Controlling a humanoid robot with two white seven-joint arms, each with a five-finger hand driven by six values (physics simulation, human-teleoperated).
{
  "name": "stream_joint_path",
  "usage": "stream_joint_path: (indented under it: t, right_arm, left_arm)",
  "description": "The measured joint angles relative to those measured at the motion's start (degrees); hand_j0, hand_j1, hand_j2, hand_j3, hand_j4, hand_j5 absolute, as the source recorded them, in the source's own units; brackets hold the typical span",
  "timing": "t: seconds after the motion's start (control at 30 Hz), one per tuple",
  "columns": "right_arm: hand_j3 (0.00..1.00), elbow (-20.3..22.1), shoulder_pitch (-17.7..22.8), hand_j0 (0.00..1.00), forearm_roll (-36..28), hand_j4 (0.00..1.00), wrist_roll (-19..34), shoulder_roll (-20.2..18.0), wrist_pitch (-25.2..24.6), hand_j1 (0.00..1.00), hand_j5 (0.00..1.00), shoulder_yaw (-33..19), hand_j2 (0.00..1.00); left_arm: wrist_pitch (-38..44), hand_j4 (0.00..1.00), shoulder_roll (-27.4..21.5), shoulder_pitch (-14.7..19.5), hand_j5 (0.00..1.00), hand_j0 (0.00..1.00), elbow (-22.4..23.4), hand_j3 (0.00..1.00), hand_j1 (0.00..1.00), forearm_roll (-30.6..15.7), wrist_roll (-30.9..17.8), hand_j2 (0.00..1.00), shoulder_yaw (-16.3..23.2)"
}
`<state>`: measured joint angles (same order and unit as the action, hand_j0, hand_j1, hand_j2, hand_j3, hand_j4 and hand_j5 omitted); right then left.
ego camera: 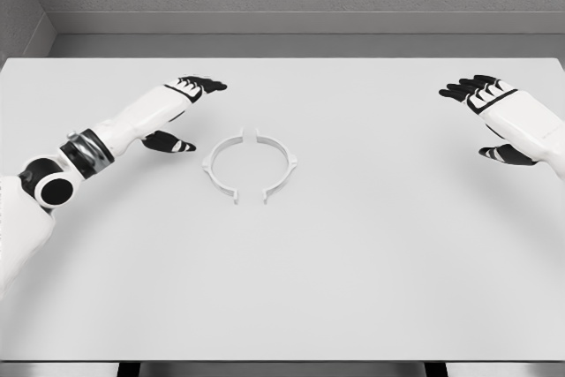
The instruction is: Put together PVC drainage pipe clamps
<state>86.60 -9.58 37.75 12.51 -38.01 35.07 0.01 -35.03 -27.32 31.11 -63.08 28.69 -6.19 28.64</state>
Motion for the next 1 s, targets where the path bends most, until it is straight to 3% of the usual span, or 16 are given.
stream_joint_path:
  t: [1.0]
  right_arm:
    - [1.0,0.21,0.09,1.0,0.0,1.0,0.0,0.44,0.0,1.0,1.0,0.09,1.0]
  left_arm:
    - [0.0,1.0,3.28,-0.97,1.0,1.0,1.15,1.0,1.0,0.41,0.0,1.0,0.51]
